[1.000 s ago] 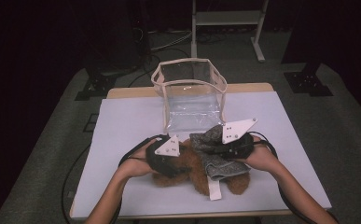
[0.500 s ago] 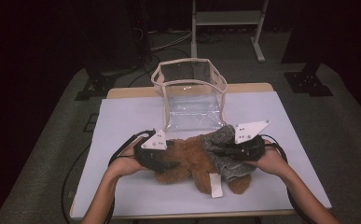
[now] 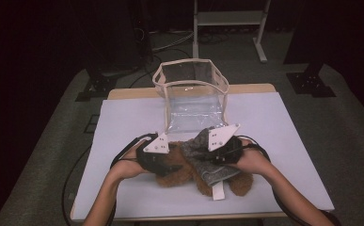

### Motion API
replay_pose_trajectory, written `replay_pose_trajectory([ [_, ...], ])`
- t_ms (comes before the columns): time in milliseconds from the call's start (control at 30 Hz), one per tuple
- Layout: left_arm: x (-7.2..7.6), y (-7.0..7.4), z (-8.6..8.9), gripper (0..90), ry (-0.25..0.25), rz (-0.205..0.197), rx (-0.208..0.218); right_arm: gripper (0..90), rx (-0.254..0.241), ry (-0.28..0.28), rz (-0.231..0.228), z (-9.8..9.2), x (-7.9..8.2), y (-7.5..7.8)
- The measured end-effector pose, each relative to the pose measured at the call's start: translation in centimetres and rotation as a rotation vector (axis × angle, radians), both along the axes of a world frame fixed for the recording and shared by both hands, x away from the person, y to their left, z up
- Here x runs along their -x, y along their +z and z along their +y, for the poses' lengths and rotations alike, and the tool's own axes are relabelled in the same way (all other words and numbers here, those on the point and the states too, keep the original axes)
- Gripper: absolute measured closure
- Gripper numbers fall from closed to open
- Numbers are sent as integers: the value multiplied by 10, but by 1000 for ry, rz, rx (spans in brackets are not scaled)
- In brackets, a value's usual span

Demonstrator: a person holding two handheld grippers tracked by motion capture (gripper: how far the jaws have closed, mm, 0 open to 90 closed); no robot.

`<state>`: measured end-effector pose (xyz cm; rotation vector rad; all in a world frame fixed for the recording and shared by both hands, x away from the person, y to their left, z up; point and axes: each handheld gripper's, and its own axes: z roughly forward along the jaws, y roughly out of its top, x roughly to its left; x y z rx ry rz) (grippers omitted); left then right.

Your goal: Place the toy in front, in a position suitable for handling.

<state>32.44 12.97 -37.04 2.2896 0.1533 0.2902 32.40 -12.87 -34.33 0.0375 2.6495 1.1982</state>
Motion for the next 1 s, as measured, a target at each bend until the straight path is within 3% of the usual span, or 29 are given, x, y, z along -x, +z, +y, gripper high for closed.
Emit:
replay_pose_trajectory([
  [133, 1, 1, -1, 327, -7, -3, -13, 799, -63, -101, 3, -40, -17, 12],
  [233, 0, 3, -1, 323, -3, -7, -1, 799, -84, -128, 57, -56, -26, 9],
  [300, -1, 5, 0, 310, -1, -7, -2, 799, -77, -118, 70, -57, -25, 4],
  [400, -2, 9, 3, 300, -8, -9, 0, 803, -105, -104, 90, -59, -18, -5],
  [500, -2, 11, 4, 280, -3, 6, 14, 806, -134, -97, 113, -64, -9, -12],
  [700, -4, 8, 2, 248, -11, 49, 8, 807, -131, -74, 115, -68, 9, -19],
  [867, 2, 3, -3, 357, -56, 22, -27, 806, -108, -56, 94, -64, 8, -8],
  [1000, 6, 1, -1, 380, -74, 14, -28, 805, -131, -61, 81, -62, -3, 5],
])
